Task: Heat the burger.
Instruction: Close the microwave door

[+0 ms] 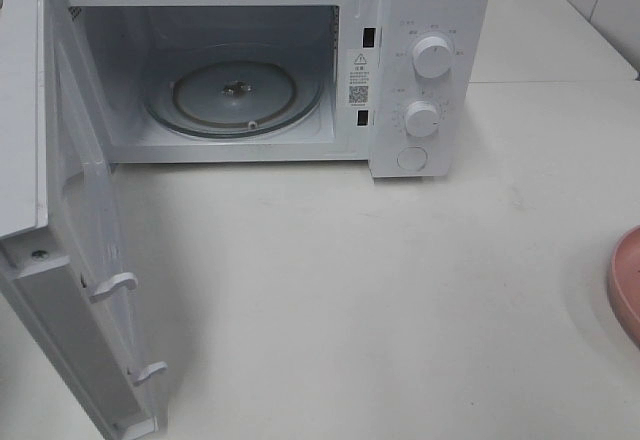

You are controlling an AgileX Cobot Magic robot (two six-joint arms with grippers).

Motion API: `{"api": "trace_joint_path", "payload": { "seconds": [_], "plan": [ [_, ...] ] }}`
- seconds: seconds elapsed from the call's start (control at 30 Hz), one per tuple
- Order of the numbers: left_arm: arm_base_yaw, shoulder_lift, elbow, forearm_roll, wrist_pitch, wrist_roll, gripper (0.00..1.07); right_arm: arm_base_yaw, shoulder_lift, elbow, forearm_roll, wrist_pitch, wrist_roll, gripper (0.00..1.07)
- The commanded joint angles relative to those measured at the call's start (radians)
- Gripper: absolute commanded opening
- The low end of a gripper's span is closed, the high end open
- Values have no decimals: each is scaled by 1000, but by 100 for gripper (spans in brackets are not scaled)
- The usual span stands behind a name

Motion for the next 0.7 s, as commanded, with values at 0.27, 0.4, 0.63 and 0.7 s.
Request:
{"api": "trace_joint_path", "payload": {
  "seconds": [0.27, 0.4, 0.63, 0.7],
  "plan": [
    [3, 224, 127, 93, -553, -114, 0, -3, -26, -1, -1, -2, -14, 75],
    [3, 314, 127, 232, -637, -230, 0, -3, -26, -1, -1, -2, -14, 75],
    [3, 574, 126, 604, -816, -478, 0, -3, -26, -1, -1, -2, -14, 75],
    [3, 599, 126, 614, -824, -478, 0, -3, -26, -1, -1, -2, -14, 75]
  ]
}}
